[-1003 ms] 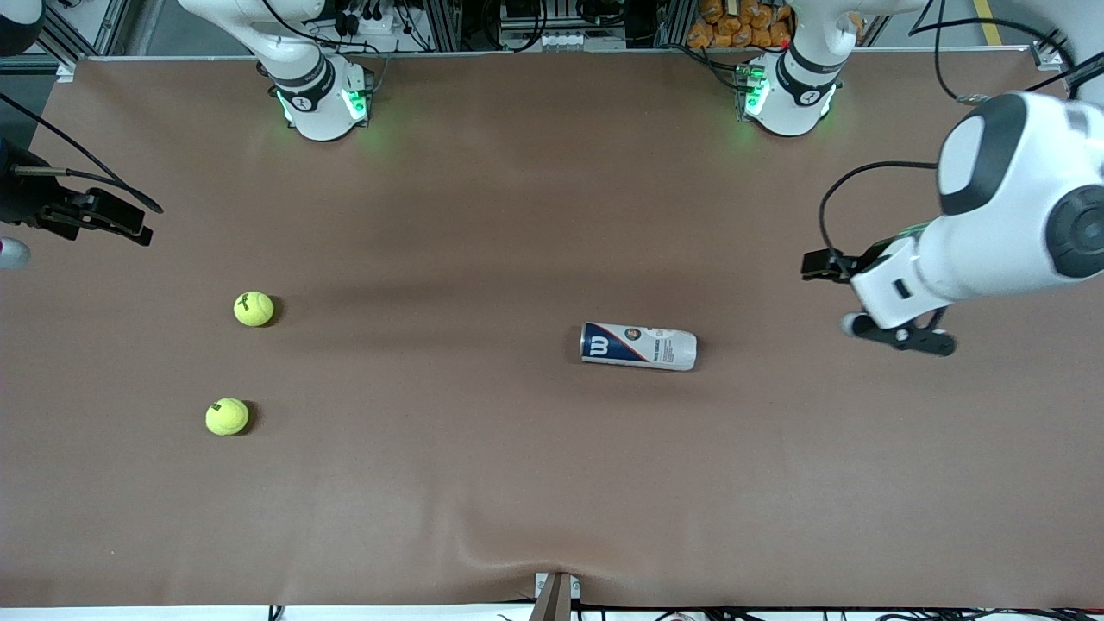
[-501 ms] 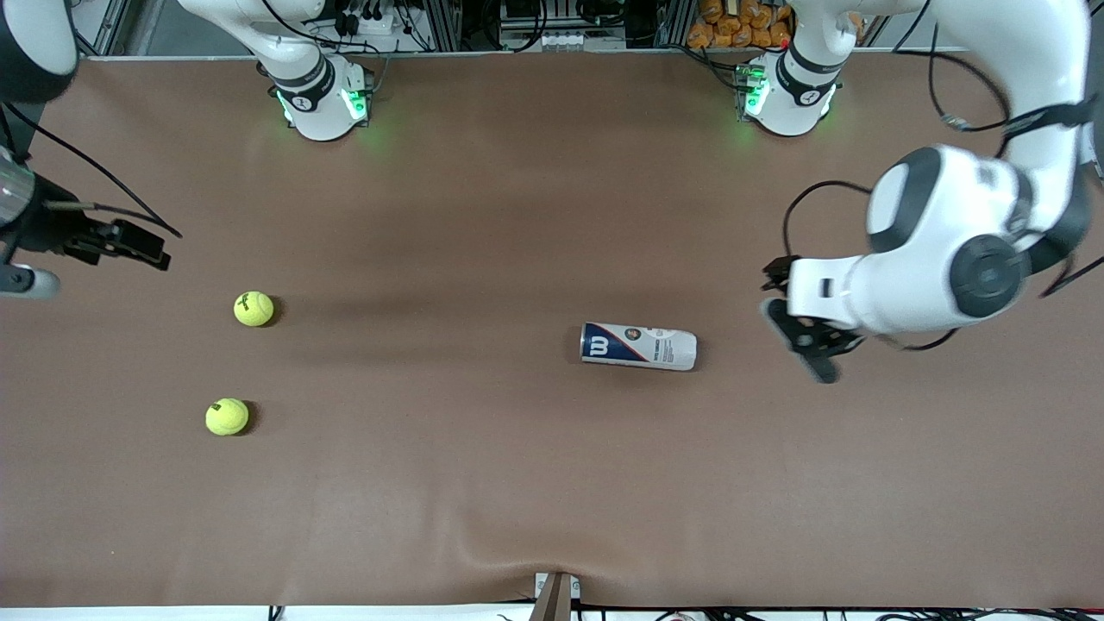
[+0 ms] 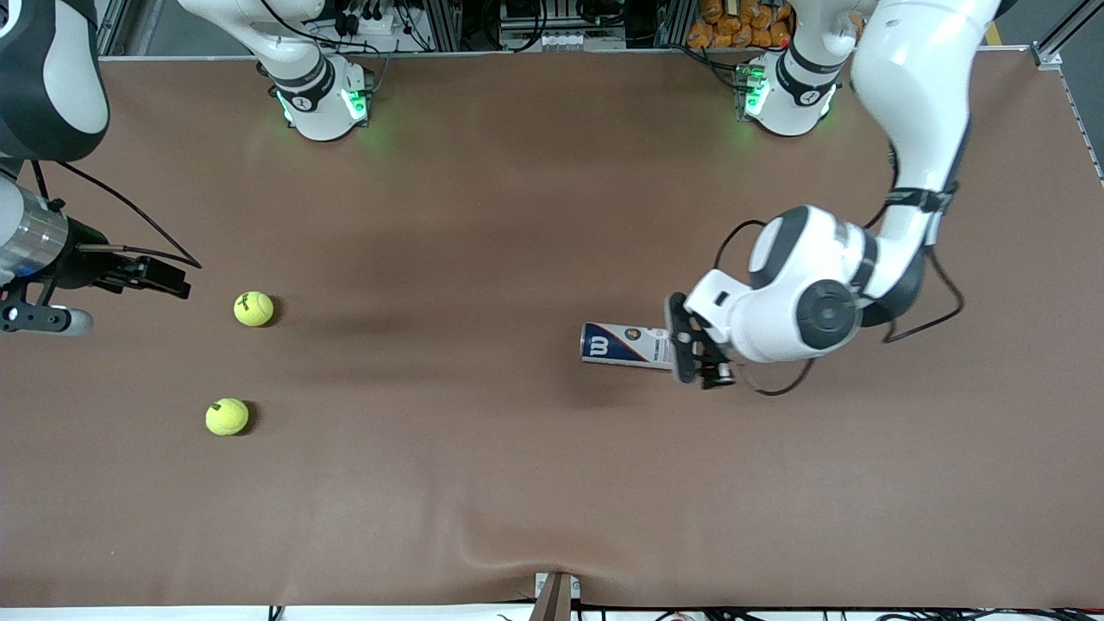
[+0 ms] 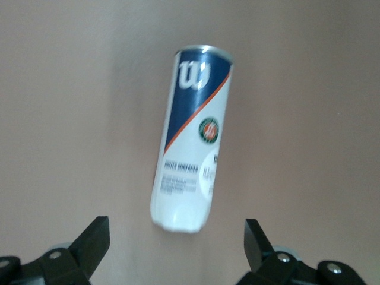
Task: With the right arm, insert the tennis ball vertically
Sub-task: 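Lower the left gripper onto the can while the right gripper reaches a ball, then close the left gripper on the can while the right gripper grasps the ball, then lift the can with the left gripper while the right gripper lifts the ball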
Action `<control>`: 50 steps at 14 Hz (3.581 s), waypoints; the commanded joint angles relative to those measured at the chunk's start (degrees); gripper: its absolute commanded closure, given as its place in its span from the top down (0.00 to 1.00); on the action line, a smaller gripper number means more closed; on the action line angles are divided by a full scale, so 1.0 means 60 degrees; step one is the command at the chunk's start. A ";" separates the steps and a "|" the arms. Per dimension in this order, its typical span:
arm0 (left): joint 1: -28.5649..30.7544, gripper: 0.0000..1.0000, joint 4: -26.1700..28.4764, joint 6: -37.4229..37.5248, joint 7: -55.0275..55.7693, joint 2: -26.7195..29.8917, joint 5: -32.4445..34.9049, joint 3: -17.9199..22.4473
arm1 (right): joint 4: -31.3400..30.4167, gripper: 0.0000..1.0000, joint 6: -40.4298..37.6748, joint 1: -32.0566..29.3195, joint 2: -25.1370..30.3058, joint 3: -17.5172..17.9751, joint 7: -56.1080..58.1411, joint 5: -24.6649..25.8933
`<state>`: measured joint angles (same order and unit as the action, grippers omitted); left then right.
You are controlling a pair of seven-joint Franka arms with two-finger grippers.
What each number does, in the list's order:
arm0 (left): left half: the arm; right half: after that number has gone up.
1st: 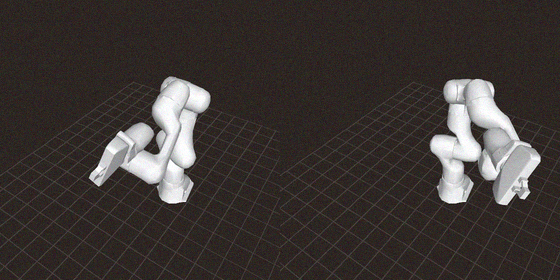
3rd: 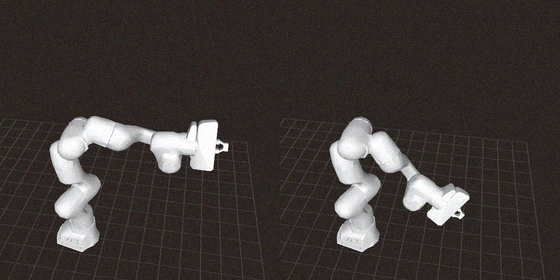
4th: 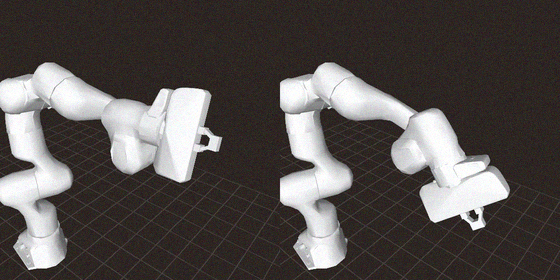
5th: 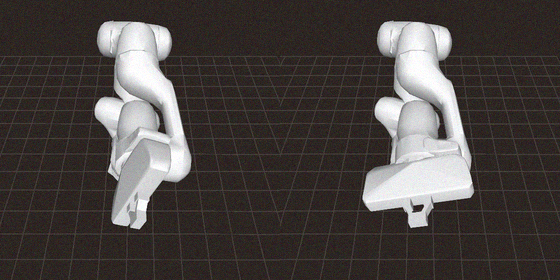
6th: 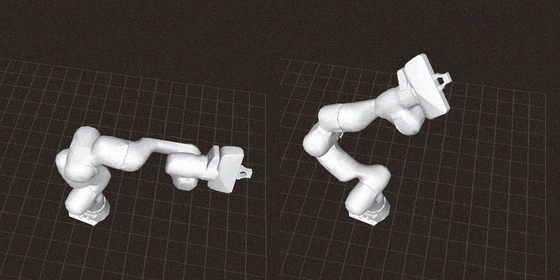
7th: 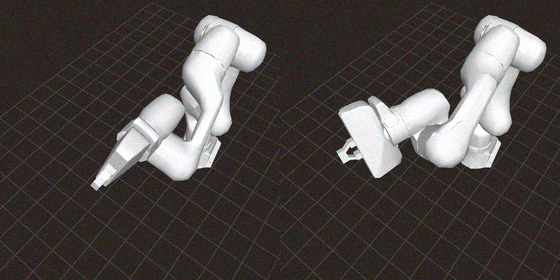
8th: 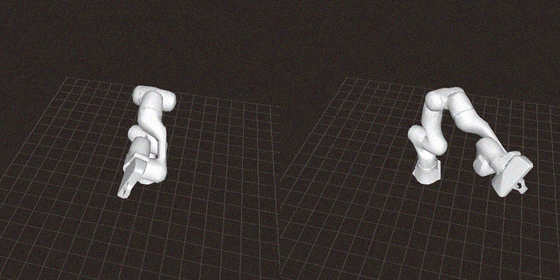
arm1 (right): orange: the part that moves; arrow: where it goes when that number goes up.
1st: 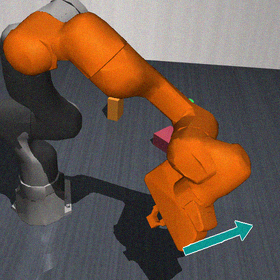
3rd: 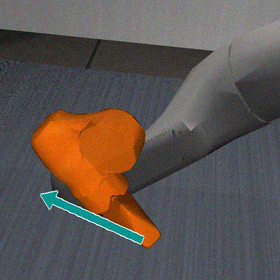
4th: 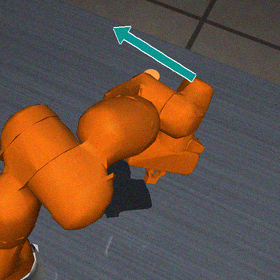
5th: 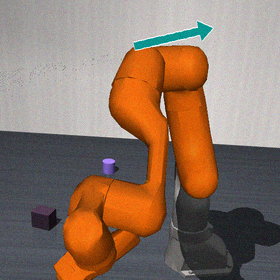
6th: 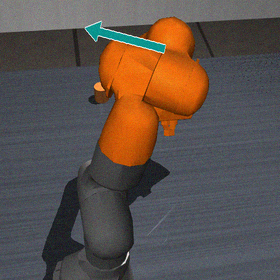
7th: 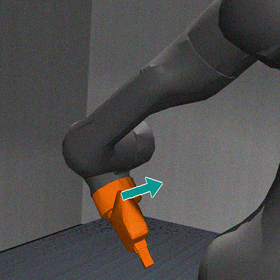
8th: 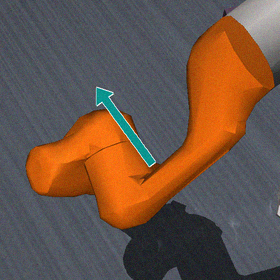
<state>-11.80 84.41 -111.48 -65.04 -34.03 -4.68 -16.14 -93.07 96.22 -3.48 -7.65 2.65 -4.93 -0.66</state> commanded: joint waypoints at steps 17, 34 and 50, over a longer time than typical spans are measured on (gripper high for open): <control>-0.1065 1.00 0.1678 -0.3334 -0.0483 -0.0890 0.1761 0.0053 | -0.1056 1.00 0.1876 -0.0152 -0.1140 0.0085 0.0104 0.0110; -0.1036 1.00 0.1986 -0.3964 -0.0365 -0.1211 0.2494 0.0126 | -0.4629 1.00 0.4470 -0.0694 -0.1406 0.0070 0.0807 0.0900; -0.0875 0.67 0.1518 -0.4125 -0.0423 -0.0759 0.1015 -0.0137 | -0.5905 1.00 0.7151 -0.1455 -0.2079 0.0085 0.1539 0.1092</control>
<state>-17.43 93.69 -136.05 -67.32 -40.23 3.57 -16.54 -127.40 137.15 -10.87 -19.39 2.29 3.92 4.56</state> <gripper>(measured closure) 0.352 0.000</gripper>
